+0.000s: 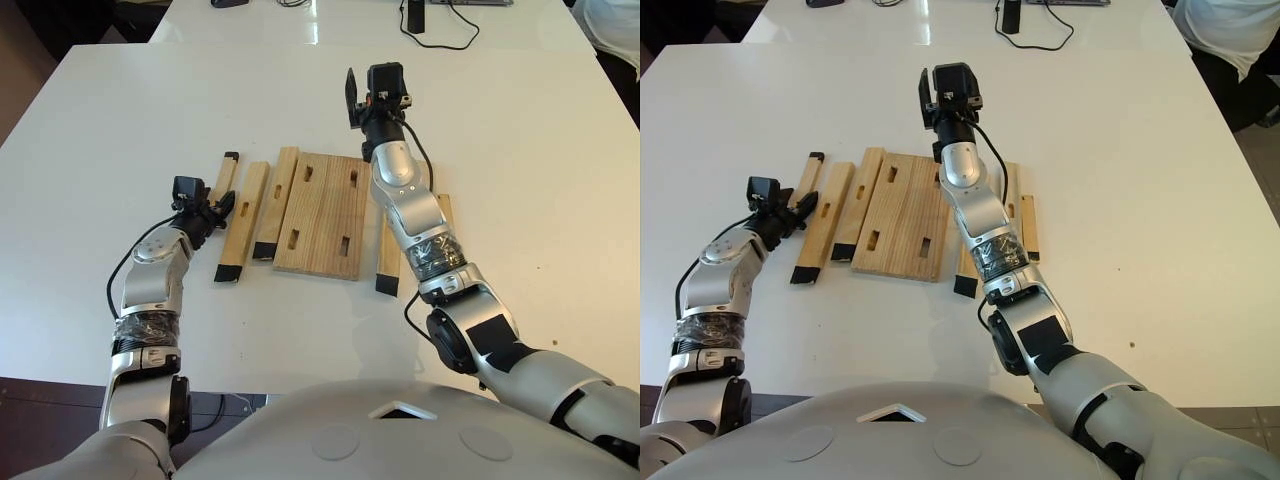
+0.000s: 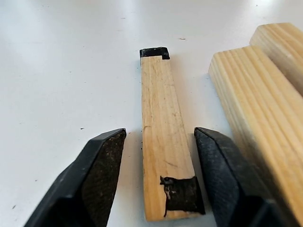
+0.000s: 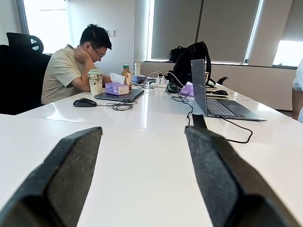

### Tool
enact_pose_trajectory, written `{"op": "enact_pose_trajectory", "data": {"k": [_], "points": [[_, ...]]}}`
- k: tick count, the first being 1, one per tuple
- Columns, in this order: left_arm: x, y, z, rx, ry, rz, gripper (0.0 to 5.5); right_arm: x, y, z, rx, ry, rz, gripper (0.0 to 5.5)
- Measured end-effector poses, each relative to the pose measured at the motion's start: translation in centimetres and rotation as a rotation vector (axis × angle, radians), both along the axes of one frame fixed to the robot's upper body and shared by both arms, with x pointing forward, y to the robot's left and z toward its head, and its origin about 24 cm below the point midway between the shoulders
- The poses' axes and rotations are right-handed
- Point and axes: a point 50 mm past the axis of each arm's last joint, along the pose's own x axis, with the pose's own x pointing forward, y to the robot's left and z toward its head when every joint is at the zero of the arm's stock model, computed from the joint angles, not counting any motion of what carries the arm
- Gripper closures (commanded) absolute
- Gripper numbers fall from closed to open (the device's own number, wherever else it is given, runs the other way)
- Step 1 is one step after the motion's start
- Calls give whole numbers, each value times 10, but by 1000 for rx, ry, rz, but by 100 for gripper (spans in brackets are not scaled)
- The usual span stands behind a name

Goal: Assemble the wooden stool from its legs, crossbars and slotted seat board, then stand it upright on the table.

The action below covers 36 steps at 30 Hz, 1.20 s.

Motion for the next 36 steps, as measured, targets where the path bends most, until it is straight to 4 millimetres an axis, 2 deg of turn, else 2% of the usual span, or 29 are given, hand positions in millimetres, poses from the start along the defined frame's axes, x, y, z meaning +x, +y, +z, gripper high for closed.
{"op": "enact_pose_trajectory", "data": {"k": [5, 9, 11, 13, 14, 16, 18, 19, 20, 22, 23, 25, 26, 30, 34, 36], "points": [[-8, -3, 5, 12, 51, 14, 420, -1, -2, 0, 9, -7, -22, 226], [-10, -5, 8, 41, 74, 4, 420, -2, -11, -2, 46, 0, -77, 226], [-2, -4, 14, 33, 77, 17, 420, 2, -25, 0, 134, 23, -124, 226], [10, -2, 25, -56, 64, 75, 420, 6, -41, -3, 247, 90, -145, 226], [22, -7, 42, -180, 1, 85, 420, 8, -45, -3, 300, 120, -99, 226], [47, -28, 93, -420, -192, -8, 420, 8, -47, 10, 393, 128, 99, 226], [56, -49, 132, -565, -317, -162, 420, 5, -49, 24, 423, 107, 269, 226], [56, -65, 155, -663, -383, -295, 420, 2, -54, 34, 425, 94, 385, 226], [51, -77, 169, -744, -415, -419, 420, -1, -59, 43, 420, 94, 493, 226], [38, -94, 187, -864, -450, -638, 420, -3, -70, 65, 402, 67, 645, 226], [27, -102, 195, -926, -460, -775, 420, -4, -80, 89, 390, 3, 720, 226], [17, -105, 200, -979, -465, -894, 420, -7, -92, 128, 397, -125, 787, 226], [14, -104, 200, -995, -456, -920, 420, -9, -95, 140, 419, -158, 827, 226], [7, -95, 202, -1014, -466, -979, 420, -23, -100, 147, 502, -101, 1022, 226], [2, -98, 200, -1029, -441, -1050, 420, -43, -106, 155, 520, -14, 1211, 226], [0, -100, 197, -1027, -418, -1070, 420, -45, -103, 155, 523, 31, 1248, 226]]}}
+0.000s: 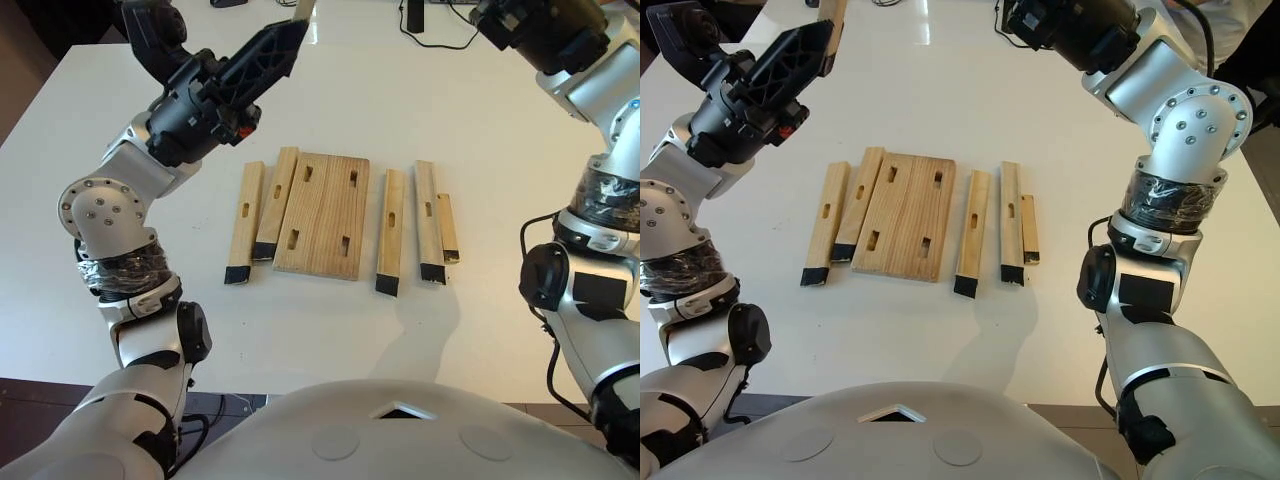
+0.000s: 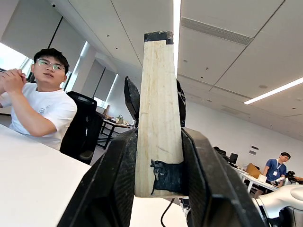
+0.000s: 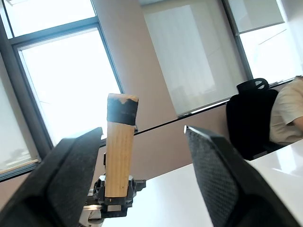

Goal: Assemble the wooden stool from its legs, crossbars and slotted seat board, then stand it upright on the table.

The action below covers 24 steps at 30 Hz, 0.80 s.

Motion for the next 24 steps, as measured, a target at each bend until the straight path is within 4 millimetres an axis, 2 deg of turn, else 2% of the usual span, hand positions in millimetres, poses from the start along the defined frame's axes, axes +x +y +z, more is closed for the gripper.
{"op": "enact_pose_trajectory", "data": {"k": [13, 20, 24], "points": [[-4, -10, -10, 51, 6, -91, 420, -8, 11, 0, -77, 28, 147, 226], [-3, -9, -19, 100, 22, -92, 420, -10, 11, 1, -71, 22, 156, 226], [-3, -9, -21, 104, 25, -96, 420, -10, 11, 1, -69, 23, 159, 286]]}}
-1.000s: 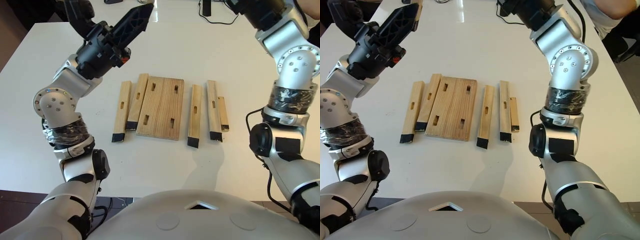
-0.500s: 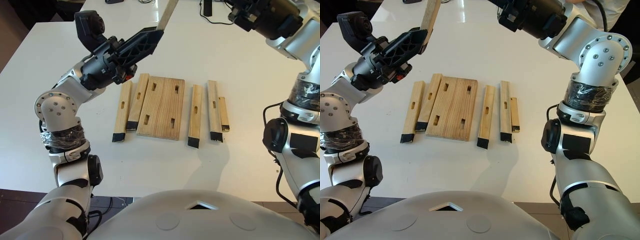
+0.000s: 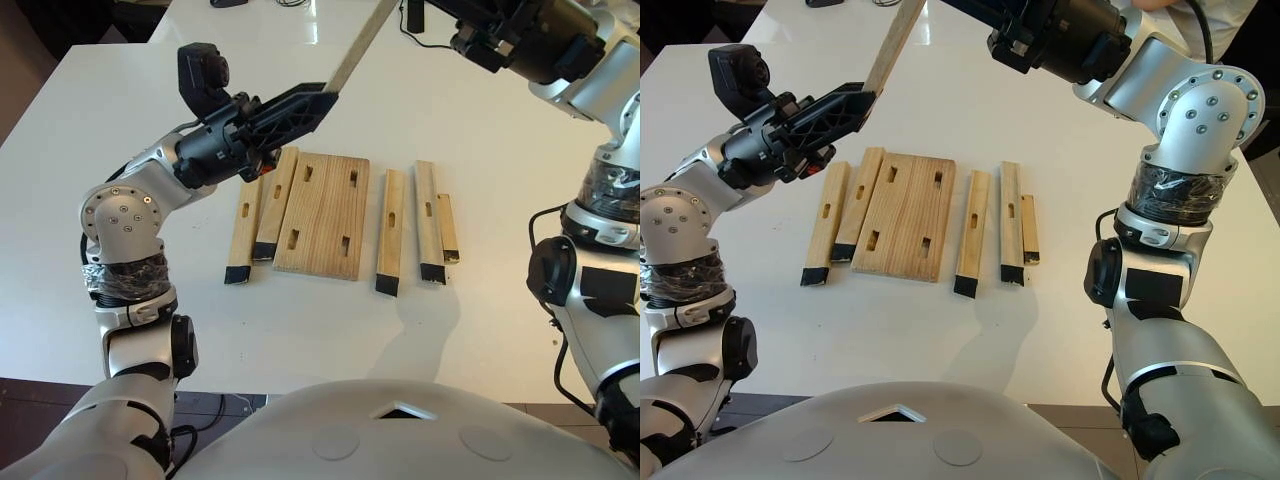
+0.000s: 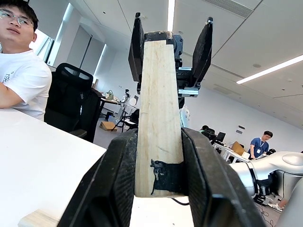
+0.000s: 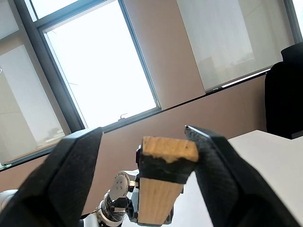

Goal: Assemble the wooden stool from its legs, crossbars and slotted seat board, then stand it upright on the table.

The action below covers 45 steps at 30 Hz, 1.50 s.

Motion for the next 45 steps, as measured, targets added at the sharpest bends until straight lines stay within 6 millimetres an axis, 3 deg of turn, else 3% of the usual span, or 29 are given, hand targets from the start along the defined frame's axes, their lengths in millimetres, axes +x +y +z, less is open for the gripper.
{"op": "enact_pose_trajectory", "data": {"k": [9, 17, 21, 25, 27, 31, 33, 35, 38, 42, 45], "points": [[0, 2, -1, 9, -9, -7, 420, 3, 0, -2, -33, -7, -29, 413], [2, 1, -1, 14, -15, -5, 420, 3, -2, -5, -32, -8, -30, 413], [12, -1, -3, 62, -61, 79, 332, 3, -8, -6, -55, -12, -69, 417], [20, -5, -18, 208, -83, 162, 308, 9, -11, -9, -73, -35, -133, 417], [22, -6, -42, 393, -84, 263, 308, 16, -14, -11, -96, -95, -186, 417], [18, 5, -76, 522, 2, 398, 308, 28, -32, -22, -240, -221, -298, 417], [19, 21, -89, 585, 65, 590, 308, 34, -49, -35, -395, -311, -339, 417], [25, 25, -87, 554, 107, 770, 308, 36, -59, -47, -501, -341, -319, 417], [37, 4, -75, 406, 163, 955, 308, 36, -69, -56, -619, -380, -257, 417], [53, -63, -45, 203, 194, 1087, 308, 32, -86, -75, -754, -411, -132, 417], [60, -87, -53, 214, 227, 1137, 308, 31, -93, -92, -808, -411, -71, 417]]}}
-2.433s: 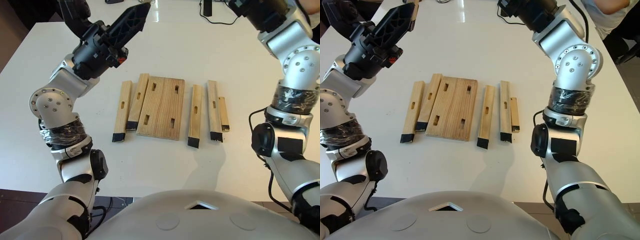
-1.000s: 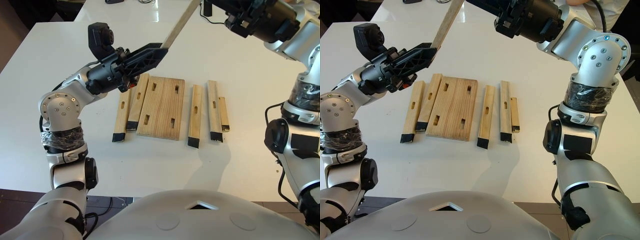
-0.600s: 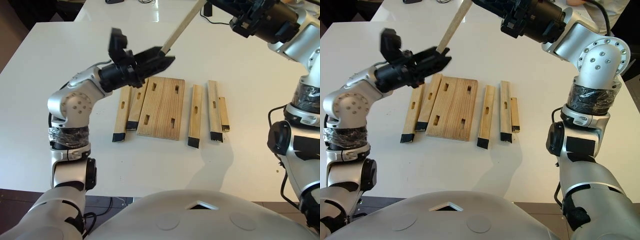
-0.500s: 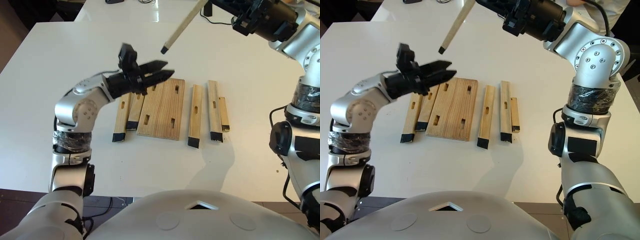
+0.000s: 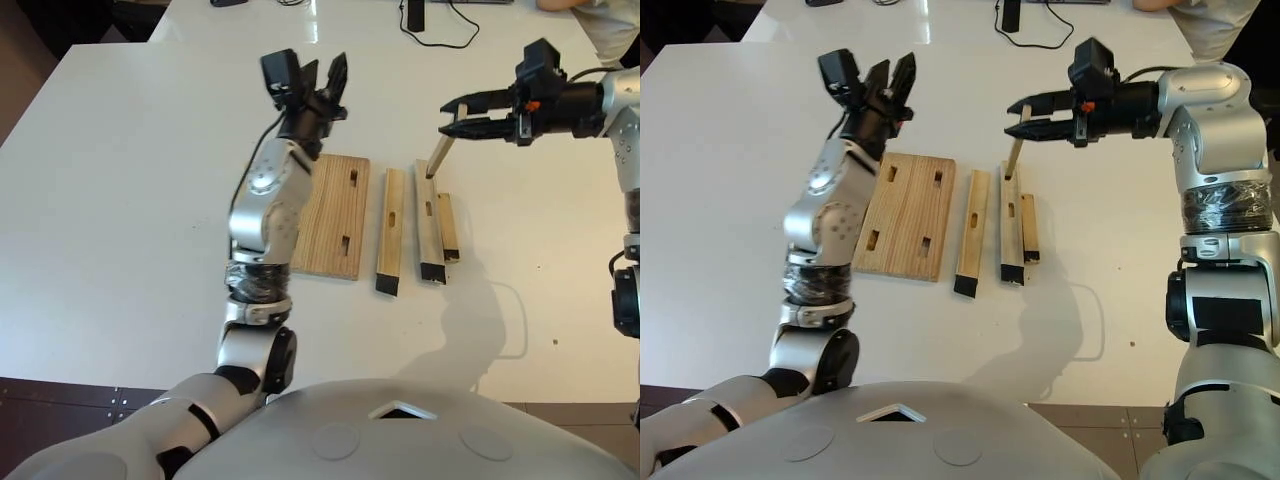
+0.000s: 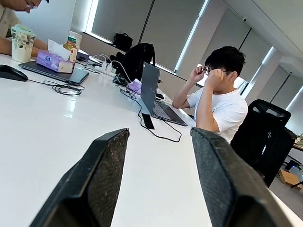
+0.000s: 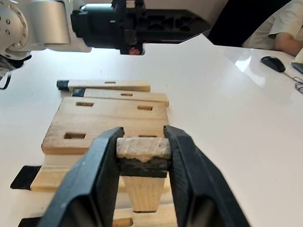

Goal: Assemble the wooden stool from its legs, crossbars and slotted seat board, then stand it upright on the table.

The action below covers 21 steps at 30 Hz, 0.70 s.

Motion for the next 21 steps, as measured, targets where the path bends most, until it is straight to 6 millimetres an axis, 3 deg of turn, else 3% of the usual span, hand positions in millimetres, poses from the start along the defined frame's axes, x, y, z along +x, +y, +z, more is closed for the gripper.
{"op": "enact_pose_trajectory", "data": {"k": [2, 5, 14, 21], "points": [[4, -1, -12, 28, 48, 35, 308, -3, -7, -18, -37, 34, -3, 417], [7, 5, -17, 57, 60, 69, 308, -6, -11, -29, -27, 51, -2, 417], [9, 2, -18, 84, 49, 79, 308, -13, -2, -44, 10, 55, 48, 417], [10, -1, -19, 77, 52, 74, 308, -13, -7, -51, -4, 64, 49, 417]]}}
